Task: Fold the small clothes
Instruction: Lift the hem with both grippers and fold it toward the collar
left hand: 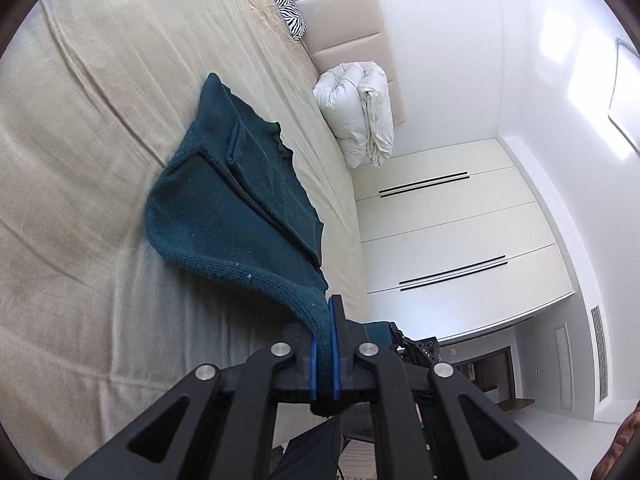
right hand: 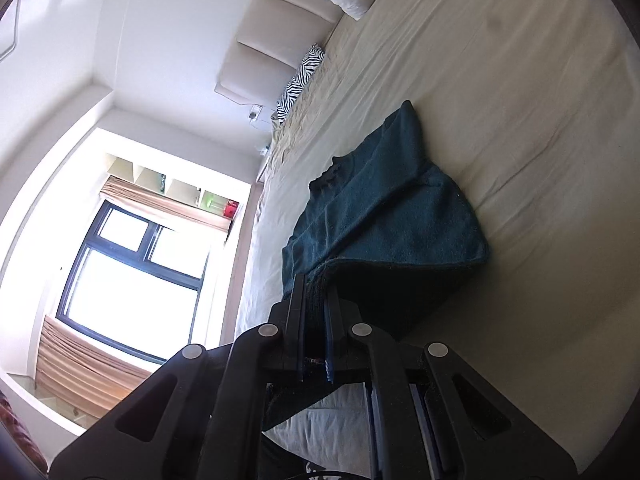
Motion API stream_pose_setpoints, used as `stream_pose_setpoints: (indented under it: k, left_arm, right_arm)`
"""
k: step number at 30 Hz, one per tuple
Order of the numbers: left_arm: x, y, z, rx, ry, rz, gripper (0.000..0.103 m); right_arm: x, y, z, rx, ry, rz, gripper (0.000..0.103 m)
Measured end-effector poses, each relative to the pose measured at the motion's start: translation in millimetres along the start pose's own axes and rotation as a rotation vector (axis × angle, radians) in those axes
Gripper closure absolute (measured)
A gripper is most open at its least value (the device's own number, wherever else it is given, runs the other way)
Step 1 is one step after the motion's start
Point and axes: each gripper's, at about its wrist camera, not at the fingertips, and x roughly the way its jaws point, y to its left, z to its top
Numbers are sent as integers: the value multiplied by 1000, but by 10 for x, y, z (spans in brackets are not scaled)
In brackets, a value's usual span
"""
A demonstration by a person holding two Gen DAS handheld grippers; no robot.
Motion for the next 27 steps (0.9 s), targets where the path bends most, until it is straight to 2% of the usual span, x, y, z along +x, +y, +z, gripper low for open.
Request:
stream_pose_setpoints:
  k: [10,19,27]
  left_arm:
    - [352,164,849,-71,-87,11,97]
    - [843,330,1610,-94,-97,57,97]
    - [1215,637,2122,-122,-83,116,97]
  right_arm:
    - [492,-72,759,55,-92,-52,97]
    - [1192,-230,1404,67,-106,-132,97]
    - [1821,-510,1826,115,-105,-195,97]
